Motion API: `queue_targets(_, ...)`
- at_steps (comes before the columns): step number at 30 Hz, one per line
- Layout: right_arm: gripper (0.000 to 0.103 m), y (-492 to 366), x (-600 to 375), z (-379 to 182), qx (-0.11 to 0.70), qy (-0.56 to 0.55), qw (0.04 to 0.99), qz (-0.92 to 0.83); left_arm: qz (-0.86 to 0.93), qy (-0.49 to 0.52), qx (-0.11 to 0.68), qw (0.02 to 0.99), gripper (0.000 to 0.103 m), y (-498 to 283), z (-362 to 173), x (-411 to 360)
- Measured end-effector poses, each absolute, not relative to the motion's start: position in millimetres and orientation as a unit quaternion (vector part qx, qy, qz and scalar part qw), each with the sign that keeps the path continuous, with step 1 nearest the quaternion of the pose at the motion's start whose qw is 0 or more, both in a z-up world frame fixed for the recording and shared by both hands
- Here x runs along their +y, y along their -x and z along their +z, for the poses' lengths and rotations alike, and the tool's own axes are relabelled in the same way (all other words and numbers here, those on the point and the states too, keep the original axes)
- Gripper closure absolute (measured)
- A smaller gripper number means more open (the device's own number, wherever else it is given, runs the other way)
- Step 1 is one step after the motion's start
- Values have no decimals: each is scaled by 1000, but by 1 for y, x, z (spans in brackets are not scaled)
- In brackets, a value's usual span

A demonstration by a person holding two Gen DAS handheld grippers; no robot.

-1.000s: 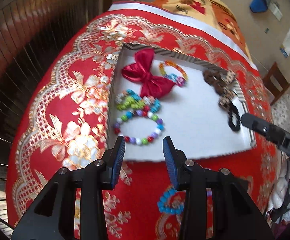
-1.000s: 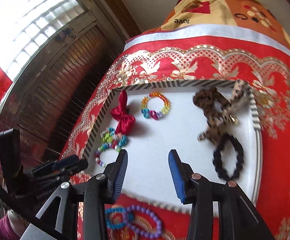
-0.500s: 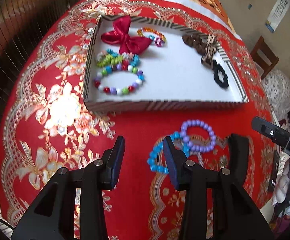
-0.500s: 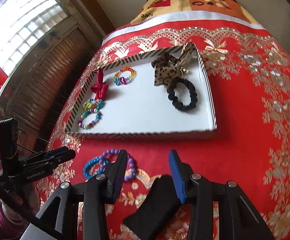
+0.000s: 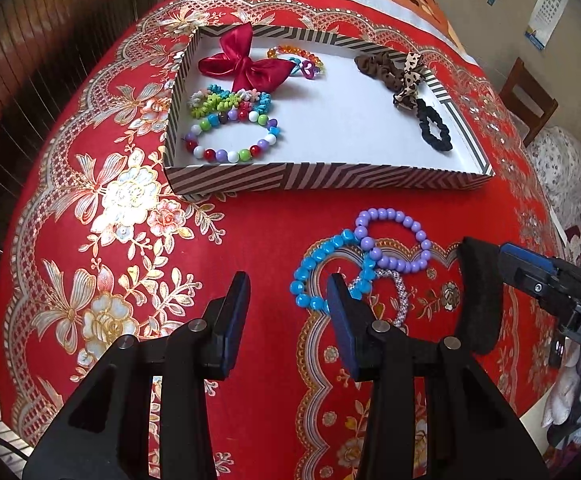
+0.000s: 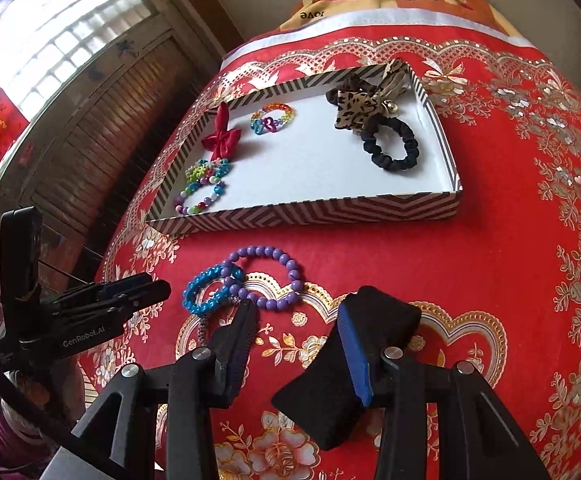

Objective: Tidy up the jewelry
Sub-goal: 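Withdraw both tools from the tray toward the blue and purple bracelets, then grasp the purple bracelet with the right tool while the left tool grasps the turquoise bracelet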

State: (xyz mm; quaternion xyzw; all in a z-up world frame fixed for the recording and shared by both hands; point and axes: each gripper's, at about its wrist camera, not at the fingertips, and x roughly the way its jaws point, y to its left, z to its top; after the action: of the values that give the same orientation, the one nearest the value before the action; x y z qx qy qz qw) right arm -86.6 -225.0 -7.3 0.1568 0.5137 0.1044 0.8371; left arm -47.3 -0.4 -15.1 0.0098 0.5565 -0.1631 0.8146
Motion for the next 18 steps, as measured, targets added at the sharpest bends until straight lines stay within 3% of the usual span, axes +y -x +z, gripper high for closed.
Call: queue_targets(18, 62, 48, -199, -33, 533, -93, 835, 102, -142, -13, 582, 800, 63, 31, -38, -6)
